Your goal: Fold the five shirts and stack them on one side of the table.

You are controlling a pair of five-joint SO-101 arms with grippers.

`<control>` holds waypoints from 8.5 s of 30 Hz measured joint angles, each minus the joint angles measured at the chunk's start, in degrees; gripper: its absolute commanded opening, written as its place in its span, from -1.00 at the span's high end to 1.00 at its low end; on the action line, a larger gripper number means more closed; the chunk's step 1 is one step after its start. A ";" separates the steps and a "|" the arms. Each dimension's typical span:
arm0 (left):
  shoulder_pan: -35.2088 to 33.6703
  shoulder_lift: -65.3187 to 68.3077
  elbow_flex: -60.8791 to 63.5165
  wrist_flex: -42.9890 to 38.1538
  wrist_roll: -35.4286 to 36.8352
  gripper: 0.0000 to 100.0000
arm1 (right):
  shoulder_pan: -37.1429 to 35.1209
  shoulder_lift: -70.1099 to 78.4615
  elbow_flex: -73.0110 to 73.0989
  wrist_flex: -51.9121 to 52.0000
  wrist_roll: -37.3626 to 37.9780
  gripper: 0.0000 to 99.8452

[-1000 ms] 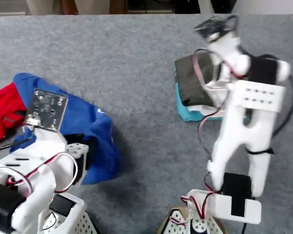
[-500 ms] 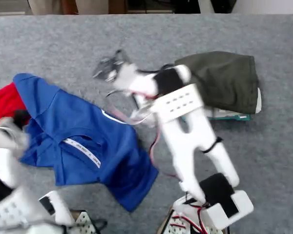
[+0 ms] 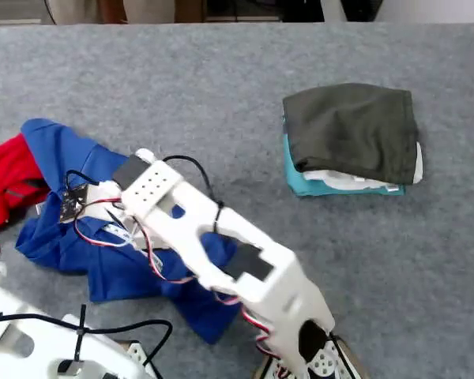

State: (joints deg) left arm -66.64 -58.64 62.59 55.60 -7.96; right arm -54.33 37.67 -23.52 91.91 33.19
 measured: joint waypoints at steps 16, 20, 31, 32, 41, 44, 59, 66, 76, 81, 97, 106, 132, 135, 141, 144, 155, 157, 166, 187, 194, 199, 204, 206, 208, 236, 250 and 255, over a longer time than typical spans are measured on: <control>5.10 0.00 0.18 -0.09 -0.18 0.38 | 13.63 11.34 -8.79 9.14 -6.42 1.00; 8.97 0.26 -0.35 -0.26 -0.18 0.38 | 19.08 4.66 1.14 9.14 -7.12 1.00; 21.63 20.84 -17.93 -2.29 5.71 0.38 | 29.45 -29.10 33.41 9.14 5.98 1.00; 22.07 24.97 -20.48 -2.29 6.15 0.38 | 29.89 -32.00 36.48 9.05 6.77 1.00; 22.51 67.69 -54.42 7.47 8.97 0.44 | 42.99 -45.01 53.45 5.01 14.42 1.00; 22.51 80.70 -68.40 12.40 11.34 0.55 | 46.95 -45.45 54.77 4.22 16.53 1.00; 18.37 129.32 -147.96 29.54 9.41 0.72 | 49.67 -45.45 55.12 3.96 18.37 1.00; 16.88 130.37 -155.34 39.47 9.32 0.49 | 47.74 -45.45 54.07 4.57 18.37 1.00; 21.54 120.26 -154.99 44.57 9.32 0.48 | 30.15 -43.78 31.30 5.71 1.41 0.29; 21.63 108.92 -143.21 44.57 5.80 0.49 | 18.46 -34.02 20.57 5.71 -3.08 0.36; 13.80 60.84 -67.16 32.00 -2.64 0.49 | 1.49 2.11 -15.30 9.05 -6.51 0.67; 7.03 43.78 -41.93 20.04 -9.85 0.48 | -1.49 -1.67 -15.03 9.14 -7.21 0.67; 3.25 34.99 -34.37 19.78 -15.30 0.48 | 14.95 4.92 -20.66 9.05 -7.21 1.00; 4.48 34.99 -34.37 21.54 -15.30 0.49 | 17.67 4.40 -20.04 9.05 -7.21 1.00; 14.24 34.99 -34.37 29.80 -15.12 0.49 | 15.38 -6.15 -8.97 9.05 -7.21 0.99; 19.78 34.99 -34.20 33.41 -14.15 0.49 | 9.85 -11.34 -0.53 8.00 -7.21 0.99; 21.27 34.99 -29.27 33.93 -10.81 0.49 | 3.34 -10.02 14.77 -4.92 -14.24 0.53; 19.60 34.99 -29.10 34.02 -10.73 0.49 | 3.34 -7.82 14.77 -5.19 -14.42 0.66; 16.18 34.81 -29.10 34.37 -12.57 0.49 | 8.88 -4.92 5.54 -0.35 -14.51 1.00; 56.26 34.81 -29.10 26.02 7.21 0.49 | 28.75 -29.01 9.93 8.00 -8.62 1.00; 67.52 44.22 -22.24 14.07 12.92 0.69 | 33.05 -42.46 34.02 -2.64 -6.68 1.00; 67.78 56.26 -21.54 13.01 9.49 0.94 | 35.60 -50.90 43.69 -7.82 -6.33 1.00; 64.44 59.08 -21.89 17.58 7.74 0.96 | 41.67 -53.45 44.40 -11.78 -6.33 1.00; 60.92 57.49 -20.92 18.81 6.51 0.96 | 42.64 -53.45 45.10 -12.04 -6.33 1.00; 56.70 55.65 -20.84 19.87 3.25 0.96 | 42.64 -53.45 46.24 -12.04 -6.33 1.00; 10.29 34.64 -20.75 43.16 -54.51 0.62 | 41.41 -68.92 63.03 -8.44 -0.53 0.26; 11.34 34.29 -40.09 42.20 -33.85 0.61 | 37.98 -53.71 36.13 -8.88 -9.58 0.26; 16.70 34.29 -42.90 41.14 -18.29 0.61 | 34.11 -32.18 20.66 -7.47 -16.35 0.26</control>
State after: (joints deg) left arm -49.93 -24.35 19.69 96.75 -26.24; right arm -20.22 5.49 -2.86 84.44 16.84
